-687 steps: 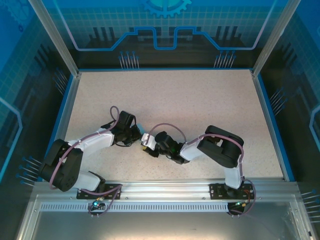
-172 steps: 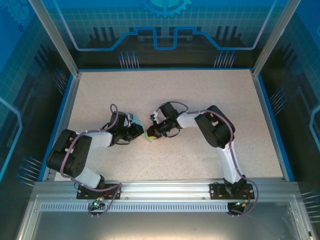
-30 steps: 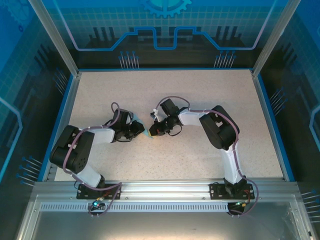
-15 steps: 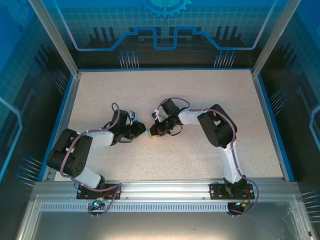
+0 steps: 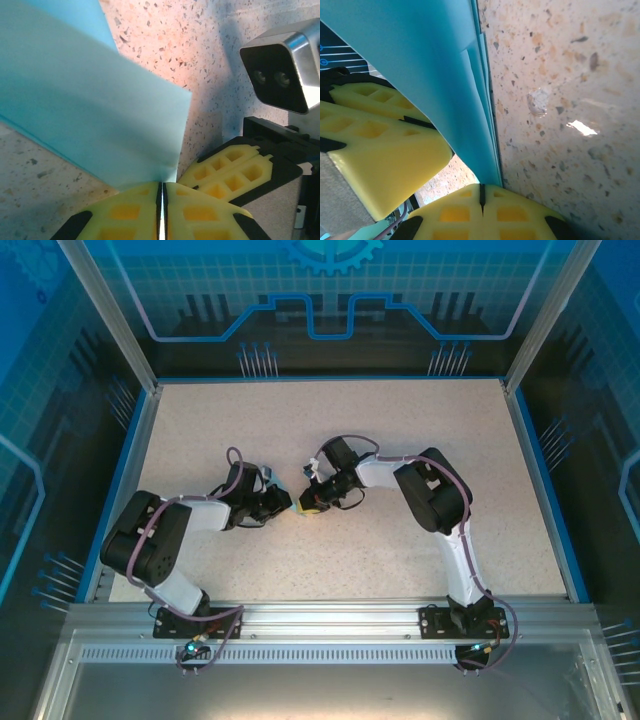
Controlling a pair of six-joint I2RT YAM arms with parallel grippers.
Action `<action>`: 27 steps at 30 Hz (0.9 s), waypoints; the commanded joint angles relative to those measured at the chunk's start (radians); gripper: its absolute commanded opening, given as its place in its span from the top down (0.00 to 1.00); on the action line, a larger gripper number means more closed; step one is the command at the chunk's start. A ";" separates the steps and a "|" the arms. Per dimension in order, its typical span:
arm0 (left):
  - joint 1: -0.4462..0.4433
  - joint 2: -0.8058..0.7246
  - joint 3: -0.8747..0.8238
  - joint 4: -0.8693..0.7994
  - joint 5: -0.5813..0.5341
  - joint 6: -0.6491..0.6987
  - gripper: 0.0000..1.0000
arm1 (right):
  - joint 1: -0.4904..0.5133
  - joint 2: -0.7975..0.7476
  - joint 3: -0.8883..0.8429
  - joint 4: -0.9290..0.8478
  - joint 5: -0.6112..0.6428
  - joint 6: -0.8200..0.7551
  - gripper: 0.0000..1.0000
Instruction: Fold a paper plane with a square sheet of paper (pick it up from the middle)
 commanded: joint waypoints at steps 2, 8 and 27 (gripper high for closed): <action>-0.006 0.029 0.011 0.004 -0.006 0.031 0.90 | -0.003 0.057 0.007 -0.059 0.040 0.010 1.00; -0.006 0.046 0.020 0.008 -0.023 0.031 0.91 | -0.003 0.057 0.009 -0.065 0.042 0.008 1.00; -0.006 0.086 0.047 -0.103 -0.072 0.008 0.94 | -0.003 -0.125 -0.062 0.024 0.108 0.015 0.82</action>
